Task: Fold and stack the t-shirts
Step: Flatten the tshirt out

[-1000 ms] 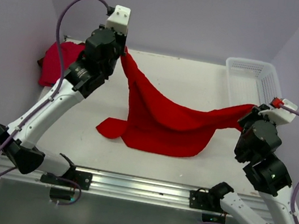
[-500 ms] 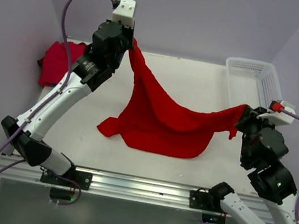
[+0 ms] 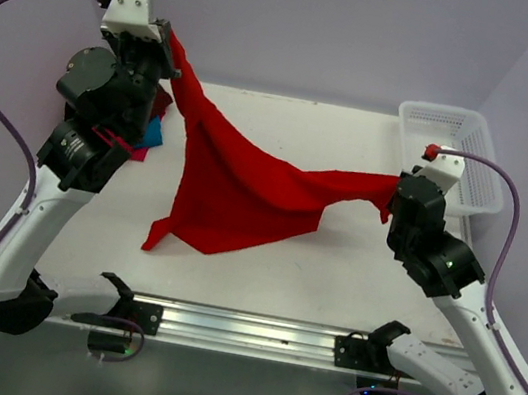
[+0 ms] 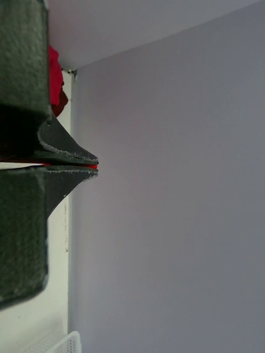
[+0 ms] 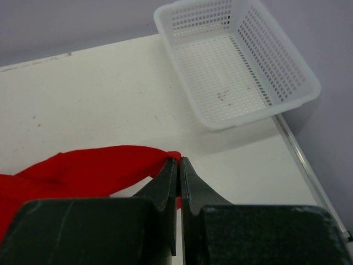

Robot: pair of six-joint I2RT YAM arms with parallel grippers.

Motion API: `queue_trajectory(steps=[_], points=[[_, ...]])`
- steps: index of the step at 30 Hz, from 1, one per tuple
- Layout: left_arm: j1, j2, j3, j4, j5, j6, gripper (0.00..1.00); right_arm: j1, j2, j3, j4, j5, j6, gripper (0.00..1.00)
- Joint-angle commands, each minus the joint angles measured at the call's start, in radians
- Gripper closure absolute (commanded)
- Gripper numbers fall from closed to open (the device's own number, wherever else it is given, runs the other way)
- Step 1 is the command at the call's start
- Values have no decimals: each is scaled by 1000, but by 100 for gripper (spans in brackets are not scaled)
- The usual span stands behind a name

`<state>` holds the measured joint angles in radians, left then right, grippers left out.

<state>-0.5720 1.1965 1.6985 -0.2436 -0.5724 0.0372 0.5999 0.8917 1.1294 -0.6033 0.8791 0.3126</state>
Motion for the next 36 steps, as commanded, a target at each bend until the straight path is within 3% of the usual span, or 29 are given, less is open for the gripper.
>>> queue_trajectory(steps=[1, 12, 18, 23, 29, 34, 35, 36], points=[[-3, -3, 44, 0, -29, 40, 100, -2, 3, 43, -7, 57, 37, 100], [-5, -18, 53, -6, -11, 30, 100, 0, 82, 30, -6, 67, 29, 100], [-5, -21, 76, -14, -12, 30, 100, -2, 148, 0, 117, 37, -4, 100], [-9, -18, 115, -45, -6, 17, 100, -2, 324, 24, 264, -103, -13, 100], [-28, -9, 165, -83, 2, 0, 100, -2, 616, 202, 332, -248, -43, 100], [-43, -8, 193, -123, 9, -16, 100, -8, 823, 371, 362, -567, -84, 100], [-45, -8, 193, -125, 8, -17, 100, -6, 831, 386, 367, -574, -87, 94], [-48, -11, 193, -134, 3, -17, 100, -5, 831, 389, 373, -597, -93, 69]])
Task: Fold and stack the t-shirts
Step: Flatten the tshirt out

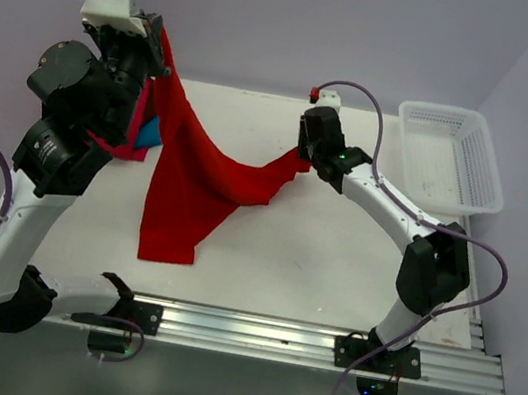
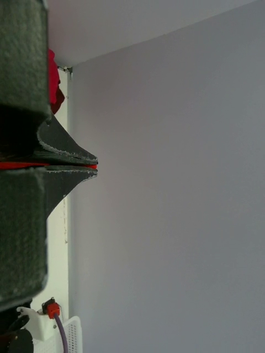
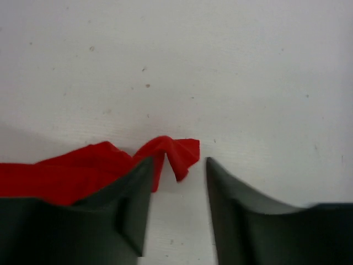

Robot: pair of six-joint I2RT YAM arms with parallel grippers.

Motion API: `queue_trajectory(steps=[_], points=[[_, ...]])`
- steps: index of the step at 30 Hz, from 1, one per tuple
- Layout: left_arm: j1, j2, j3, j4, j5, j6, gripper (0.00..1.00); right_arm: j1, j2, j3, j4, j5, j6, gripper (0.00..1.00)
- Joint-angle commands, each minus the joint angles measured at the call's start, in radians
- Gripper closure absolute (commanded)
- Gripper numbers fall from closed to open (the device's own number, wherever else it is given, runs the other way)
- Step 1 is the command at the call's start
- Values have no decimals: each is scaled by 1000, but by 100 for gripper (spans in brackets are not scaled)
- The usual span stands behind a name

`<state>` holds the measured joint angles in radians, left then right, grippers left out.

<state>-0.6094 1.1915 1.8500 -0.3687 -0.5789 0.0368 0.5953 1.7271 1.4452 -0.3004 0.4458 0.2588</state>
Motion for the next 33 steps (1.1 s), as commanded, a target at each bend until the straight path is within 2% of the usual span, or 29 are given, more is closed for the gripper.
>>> queue_trajectory(steps=[1, 2, 6, 8, 10, 11, 13, 15, 17, 20, 24, 27, 33], points=[[-12, -7, 40, -12, 8, -17, 100, 3, -27, 64, 93, -168, -46, 40], [-13, -10, 38, -13, 7, -15, 100, 4, -49, 52, 105, -174, -56, 23], [-13, -29, 15, -3, 2, -15, 100, 3, -193, -44, 135, -260, -72, 13], [-13, -35, 0, 2, 5, -17, 100, 1, -283, -75, 132, -381, -67, 10], [-13, -41, -23, 10, 5, -21, 100, 3, -310, -85, 78, -500, -66, 10], [-15, -44, -32, 13, 5, -23, 100, 4, -316, -88, 61, -638, -34, 10], [-15, -55, -63, 27, 7, -28, 100, 41, -322, -149, 66, -735, -13, 10], [-15, -66, -83, 36, 8, -28, 100, 92, -339, -240, 82, -749, -3, 10], [-15, -73, -126, 48, 8, -28, 100, 147, -330, -334, 171, -820, 40, 10], [-15, -78, -140, 54, 8, -58, 100, 173, -308, -431, 230, -860, 83, 11], [-16, -78, -141, 57, 7, -57, 100, 199, -238, -526, 386, -1039, 149, 11], [-16, -79, -143, 57, 2, -55, 100, 224, -202, -578, 501, -1093, 194, 11], [-20, -82, -158, 63, -2, -55, 100, 254, -35, -658, 925, -1245, 396, 11]])
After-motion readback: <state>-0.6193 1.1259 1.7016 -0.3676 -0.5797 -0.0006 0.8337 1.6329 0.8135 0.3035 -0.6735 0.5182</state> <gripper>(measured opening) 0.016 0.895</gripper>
